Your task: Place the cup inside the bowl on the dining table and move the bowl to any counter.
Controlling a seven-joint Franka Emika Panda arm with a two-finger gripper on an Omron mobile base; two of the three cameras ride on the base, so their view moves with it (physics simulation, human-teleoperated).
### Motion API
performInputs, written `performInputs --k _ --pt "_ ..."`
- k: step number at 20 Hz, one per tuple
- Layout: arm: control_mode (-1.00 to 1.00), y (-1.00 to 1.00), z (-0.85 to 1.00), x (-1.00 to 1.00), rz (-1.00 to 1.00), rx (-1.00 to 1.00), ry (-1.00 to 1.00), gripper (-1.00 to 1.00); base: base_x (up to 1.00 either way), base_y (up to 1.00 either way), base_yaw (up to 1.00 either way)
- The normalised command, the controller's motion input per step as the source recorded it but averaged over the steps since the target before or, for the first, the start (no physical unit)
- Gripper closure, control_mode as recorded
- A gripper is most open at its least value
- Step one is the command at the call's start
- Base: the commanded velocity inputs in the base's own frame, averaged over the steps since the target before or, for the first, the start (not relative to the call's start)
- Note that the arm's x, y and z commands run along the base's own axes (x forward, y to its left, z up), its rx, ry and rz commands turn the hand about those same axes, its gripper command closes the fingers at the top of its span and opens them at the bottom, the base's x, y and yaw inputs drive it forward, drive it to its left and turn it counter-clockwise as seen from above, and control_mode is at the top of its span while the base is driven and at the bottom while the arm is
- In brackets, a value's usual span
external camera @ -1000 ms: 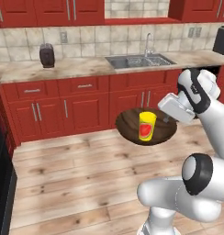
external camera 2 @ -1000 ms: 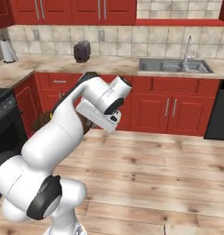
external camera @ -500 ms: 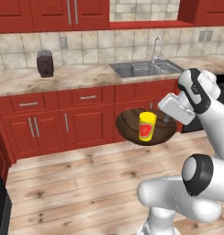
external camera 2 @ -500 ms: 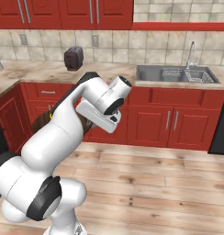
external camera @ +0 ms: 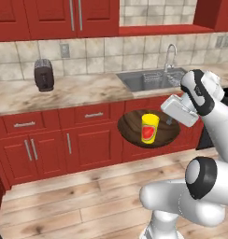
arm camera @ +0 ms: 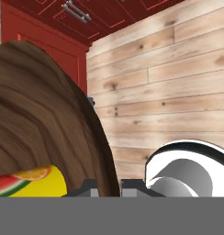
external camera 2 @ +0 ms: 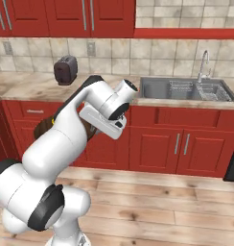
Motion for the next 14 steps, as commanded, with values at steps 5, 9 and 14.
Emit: performInputs --k 5,9,14 --pt "1.00 0.00 0.00 0.00 0.00 0.00 0.00 1.00 0.91 0.06 -0.03" --pt "1.00 0.00 0.00 0.00 0.00 0.00 0.00 1.00 0.95 0.04 -0.03" --pt "1.00 0.00 0.00 0.00 0.00 0.00 0.00 1.00 0.96 0.01 -0.03"
